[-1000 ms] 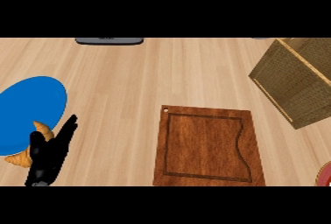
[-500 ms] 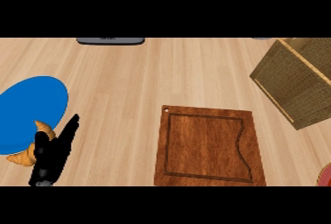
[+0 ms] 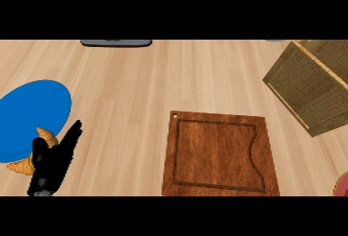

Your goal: Pick the bell pepper from the cutting board and place it in the basket

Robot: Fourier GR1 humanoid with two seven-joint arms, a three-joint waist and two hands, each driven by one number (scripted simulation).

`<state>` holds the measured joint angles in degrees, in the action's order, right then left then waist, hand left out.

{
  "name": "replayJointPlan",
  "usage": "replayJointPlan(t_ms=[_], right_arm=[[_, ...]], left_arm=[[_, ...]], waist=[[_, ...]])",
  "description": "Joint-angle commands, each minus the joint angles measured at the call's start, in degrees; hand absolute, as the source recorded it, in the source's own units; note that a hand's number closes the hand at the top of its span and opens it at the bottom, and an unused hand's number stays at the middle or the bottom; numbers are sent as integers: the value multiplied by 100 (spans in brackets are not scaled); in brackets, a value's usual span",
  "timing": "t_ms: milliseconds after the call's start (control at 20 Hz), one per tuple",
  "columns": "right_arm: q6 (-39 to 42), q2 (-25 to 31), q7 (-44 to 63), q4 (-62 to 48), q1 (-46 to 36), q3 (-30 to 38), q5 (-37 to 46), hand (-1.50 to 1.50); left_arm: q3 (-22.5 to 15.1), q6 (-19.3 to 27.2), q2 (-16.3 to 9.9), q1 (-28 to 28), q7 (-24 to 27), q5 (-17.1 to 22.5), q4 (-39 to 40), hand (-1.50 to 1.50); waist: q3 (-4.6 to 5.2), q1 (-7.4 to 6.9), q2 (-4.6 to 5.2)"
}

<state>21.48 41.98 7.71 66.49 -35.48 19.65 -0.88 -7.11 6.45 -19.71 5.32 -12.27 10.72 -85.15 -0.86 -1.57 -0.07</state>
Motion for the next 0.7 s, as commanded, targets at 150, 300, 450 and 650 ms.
replayJointPlan(t_ms=[150, 300, 450, 650], right_arm=[[-314, 372, -1173, -974, -131, -478, 1179, 150], [-303, 568, -1886, -1396, -127, -450, 1346, -150], [-596, 507, -2429, -2051, -348, -370, 1483, -150], [-292, 753, -2253, -2531, -983, -113, 1236, -150]], left_arm=[[-89, -103, 188, 284, 66, -24, 522, 0], [-95, -132, 145, 214, -279, 11, 345, 0], [-193, 42, 271, 245, -341, -155, 139, 0], [-166, 76, 459, 104, -117, -228, 547, 0]], waist=[[83, -48, 85], [78, -16, 71], [75, -38, 67], [82, -14, 71]])
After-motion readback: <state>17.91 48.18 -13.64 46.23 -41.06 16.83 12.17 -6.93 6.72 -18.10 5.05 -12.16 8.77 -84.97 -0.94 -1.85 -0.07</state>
